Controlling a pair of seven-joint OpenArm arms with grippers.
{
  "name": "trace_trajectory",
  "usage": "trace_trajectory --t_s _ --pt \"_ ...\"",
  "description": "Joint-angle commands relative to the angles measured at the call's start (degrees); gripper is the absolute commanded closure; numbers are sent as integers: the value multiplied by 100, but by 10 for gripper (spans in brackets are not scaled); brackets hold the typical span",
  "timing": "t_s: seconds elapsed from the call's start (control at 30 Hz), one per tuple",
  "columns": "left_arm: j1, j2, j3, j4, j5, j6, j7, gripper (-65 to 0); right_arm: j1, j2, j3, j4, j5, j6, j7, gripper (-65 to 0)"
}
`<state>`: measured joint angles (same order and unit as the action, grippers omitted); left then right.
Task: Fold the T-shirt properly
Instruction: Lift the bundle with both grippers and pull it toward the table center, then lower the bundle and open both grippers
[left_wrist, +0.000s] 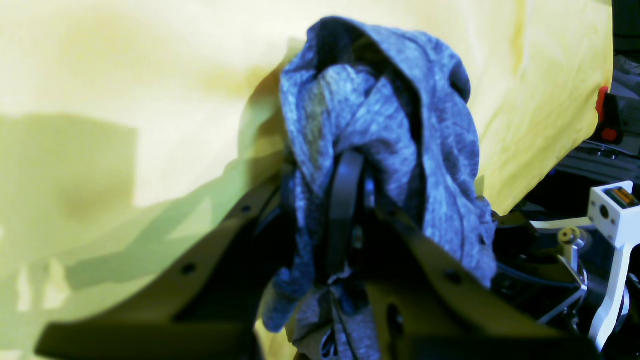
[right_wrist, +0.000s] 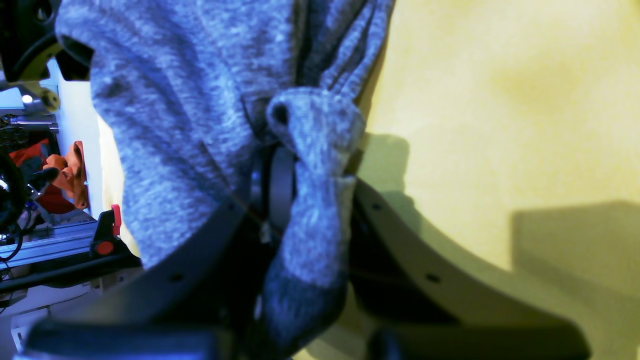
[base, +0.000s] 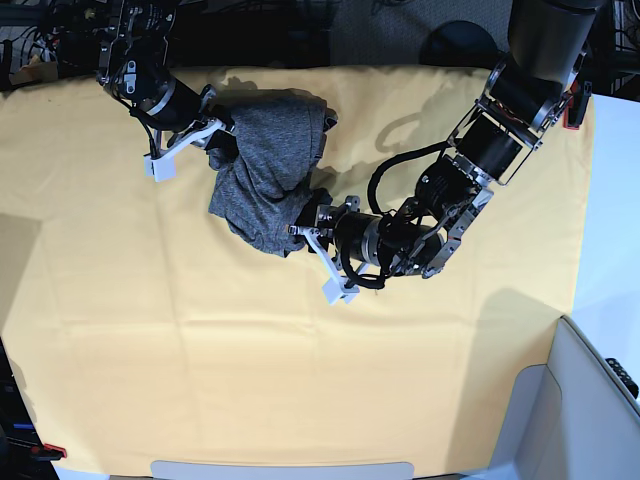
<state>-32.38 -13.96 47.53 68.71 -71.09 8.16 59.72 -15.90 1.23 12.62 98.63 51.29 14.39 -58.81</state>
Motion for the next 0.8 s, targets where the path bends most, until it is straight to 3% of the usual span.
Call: trace_trajectory --t_s 0.0,0.1,0.23,0.37,0.63,0.77 --pt "-177 2 -45 70 -104 58 -131 -43 21 4 8 102 98 77 -67 -14" --pt "-177 2 -45 88 -104 58 -122 -150 65 48 17 93 89 68 -67 -47" --pt "-186 -24 -98 316 -104 58 -69 -283 170 171 17 111 98 -301 -67 -199" --pt "-212 -174 -212 589 -139 85 107 -282 311 347 26 392 106 -547 -67 -285" --pt "7 -235 -1329 1415 -157 85 502 -283 645 479 483 955 98 -837 -67 -285" --pt "306 -517 -1707 1899 -157 58 476 -284 724 584 536 955 98 -837 -67 -285"
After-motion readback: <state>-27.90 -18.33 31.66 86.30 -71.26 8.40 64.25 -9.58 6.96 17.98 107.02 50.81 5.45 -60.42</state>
